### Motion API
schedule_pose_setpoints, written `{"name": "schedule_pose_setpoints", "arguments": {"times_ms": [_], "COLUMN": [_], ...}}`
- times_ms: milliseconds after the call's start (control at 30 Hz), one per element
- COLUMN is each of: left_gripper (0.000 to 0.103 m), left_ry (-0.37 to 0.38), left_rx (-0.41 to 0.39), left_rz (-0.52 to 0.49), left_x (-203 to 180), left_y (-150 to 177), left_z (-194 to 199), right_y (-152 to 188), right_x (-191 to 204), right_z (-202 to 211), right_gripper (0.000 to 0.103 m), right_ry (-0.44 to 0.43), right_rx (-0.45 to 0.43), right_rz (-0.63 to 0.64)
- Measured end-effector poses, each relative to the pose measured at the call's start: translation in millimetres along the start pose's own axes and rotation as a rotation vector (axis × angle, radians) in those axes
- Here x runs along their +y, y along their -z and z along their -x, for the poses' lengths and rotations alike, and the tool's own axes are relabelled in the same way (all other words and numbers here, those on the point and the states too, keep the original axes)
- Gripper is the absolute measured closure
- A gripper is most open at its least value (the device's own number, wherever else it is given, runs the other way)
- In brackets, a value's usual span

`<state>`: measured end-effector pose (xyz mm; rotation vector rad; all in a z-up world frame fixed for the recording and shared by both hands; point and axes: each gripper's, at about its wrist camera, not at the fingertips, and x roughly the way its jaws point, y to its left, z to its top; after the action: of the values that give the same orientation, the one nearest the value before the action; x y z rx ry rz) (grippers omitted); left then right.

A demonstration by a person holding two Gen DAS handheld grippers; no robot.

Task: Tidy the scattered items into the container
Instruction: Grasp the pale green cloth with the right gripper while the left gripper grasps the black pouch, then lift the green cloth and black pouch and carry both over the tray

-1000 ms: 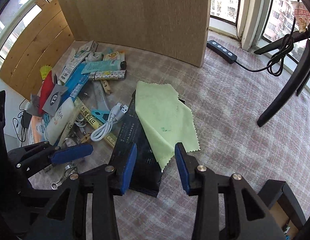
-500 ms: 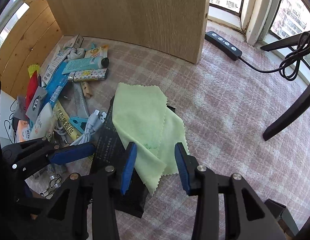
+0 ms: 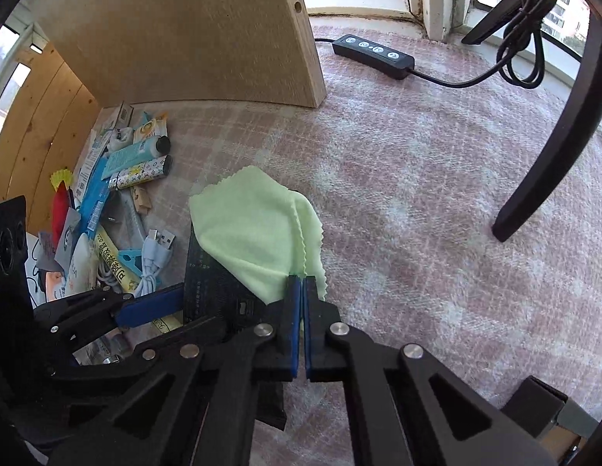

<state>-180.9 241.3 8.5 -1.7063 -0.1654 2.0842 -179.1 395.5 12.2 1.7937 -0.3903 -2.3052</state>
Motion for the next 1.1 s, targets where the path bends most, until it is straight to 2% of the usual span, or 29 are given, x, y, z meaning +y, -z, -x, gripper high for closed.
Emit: {"name": "schedule_pose_setpoints", "arguments": {"times_ms": [67,133,167,233,300,367,467,567,667,767,867,967,1033,1100], "left_gripper": [0.068,0.060,0.053,0.051,0.034,0.029,0.029,0.029,0.028,0.026,0.028,0.033,0.038,0.048], "left_ry": [0.018,0.025,0.023,0.012,0.027,-0.003,-0.068,-0.100,-0.146,-0.224,-0.255,-0.248,-0.215,-0.181], "left_rx": [-0.002,-0.007,-0.007,-0.010,-0.006,-0.010,-0.012,-0.001,0.016,0.025,0.016,-0.004,-0.014,-0.020], "left_rz": [0.031,0.039,0.031,0.030,0.008,-0.009,-0.092,-0.137,-0.149,-0.177,-0.167,-0.175,-0.153,-0.120], "left_x": [4,4,1,-2,-9,-19,-35,-42,-49,-60,-63,-63,-58,-47], "left_y": [-1,-1,-1,-1,0,2,6,9,7,5,4,6,7,8], "left_z": [0,1,0,0,-3,-6,-11,-14,-18,-26,-29,-28,-24,-14], "right_y": [0,0,1,2,4,5,3,-2,-5,-4,-3,1,2,3], "right_x": [0,1,1,-1,-7,-9,-9,-13,-15,-7,-10,-22,-25,-25], "right_z": [0,0,-1,-1,-1,-2,-3,2,8,8,5,7,11,17], "right_gripper": [0.101,0.101,0.101,0.101,0.101,0.101,0.101,0.101,0.101,0.101,0.102,0.102,0.102,0.102], "right_ry": [0.001,0.003,-0.004,-0.030,-0.076,-0.098,-0.106,-0.097,-0.103,-0.075,-0.069,-0.076,-0.088,-0.099], "right_rx": [-0.001,0.002,0.005,0.008,0.016,0.018,0.030,-0.013,-0.037,-0.036,-0.031,-0.026,-0.037,-0.050], "right_rz": [-0.010,-0.011,-0.016,-0.042,-0.087,-0.115,-0.136,-0.167,-0.180,-0.148,-0.161,-0.186,-0.198,-0.203]}}
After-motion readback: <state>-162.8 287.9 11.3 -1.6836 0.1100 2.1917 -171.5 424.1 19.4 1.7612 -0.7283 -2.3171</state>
